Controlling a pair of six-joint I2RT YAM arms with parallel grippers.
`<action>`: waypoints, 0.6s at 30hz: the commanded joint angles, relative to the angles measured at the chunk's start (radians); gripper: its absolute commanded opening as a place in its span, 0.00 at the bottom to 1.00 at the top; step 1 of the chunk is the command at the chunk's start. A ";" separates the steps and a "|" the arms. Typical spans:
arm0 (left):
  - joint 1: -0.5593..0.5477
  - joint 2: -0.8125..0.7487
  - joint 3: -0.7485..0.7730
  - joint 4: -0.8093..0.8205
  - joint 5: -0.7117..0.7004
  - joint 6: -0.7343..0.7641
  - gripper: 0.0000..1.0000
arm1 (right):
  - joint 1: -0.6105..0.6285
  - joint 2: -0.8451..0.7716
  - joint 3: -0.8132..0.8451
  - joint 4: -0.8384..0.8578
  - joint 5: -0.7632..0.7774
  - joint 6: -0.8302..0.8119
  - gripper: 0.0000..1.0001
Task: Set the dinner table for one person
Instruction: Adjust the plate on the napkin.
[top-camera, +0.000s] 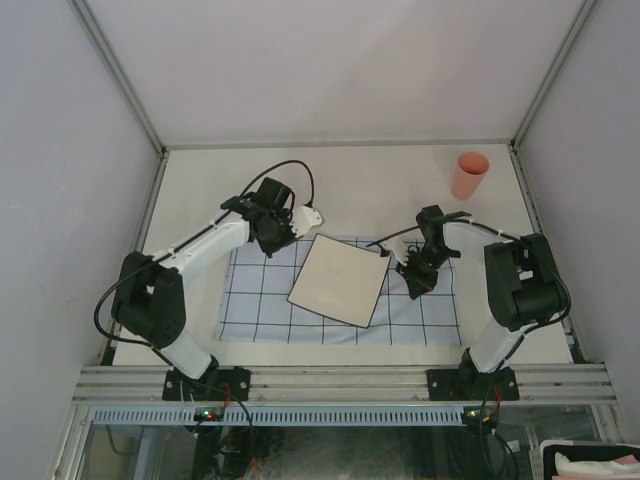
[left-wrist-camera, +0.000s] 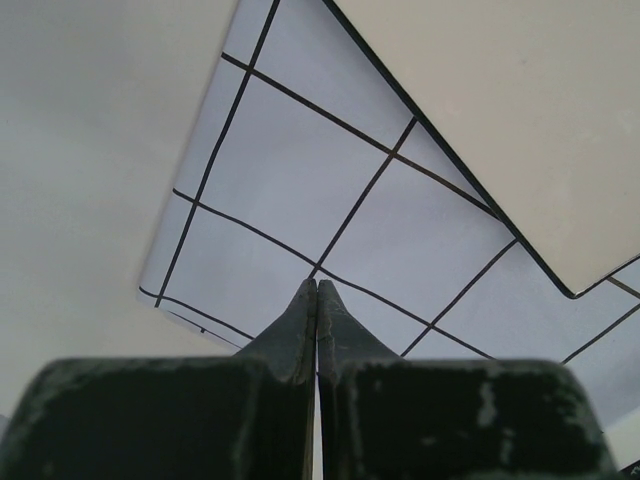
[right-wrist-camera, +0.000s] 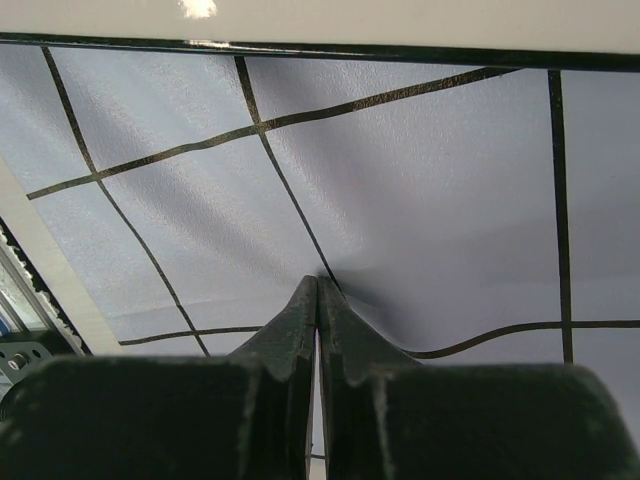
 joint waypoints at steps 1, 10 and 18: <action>0.007 -0.028 -0.014 0.015 -0.010 -0.023 0.00 | -0.017 0.010 0.023 0.149 0.104 -0.069 0.00; 0.007 -0.123 -0.003 -0.015 -0.070 -0.001 0.00 | 0.054 -0.266 0.097 0.061 0.027 0.069 0.39; 0.027 -0.305 0.040 -0.055 -0.100 -0.060 0.23 | 0.072 -0.555 0.150 0.111 -0.011 0.335 0.89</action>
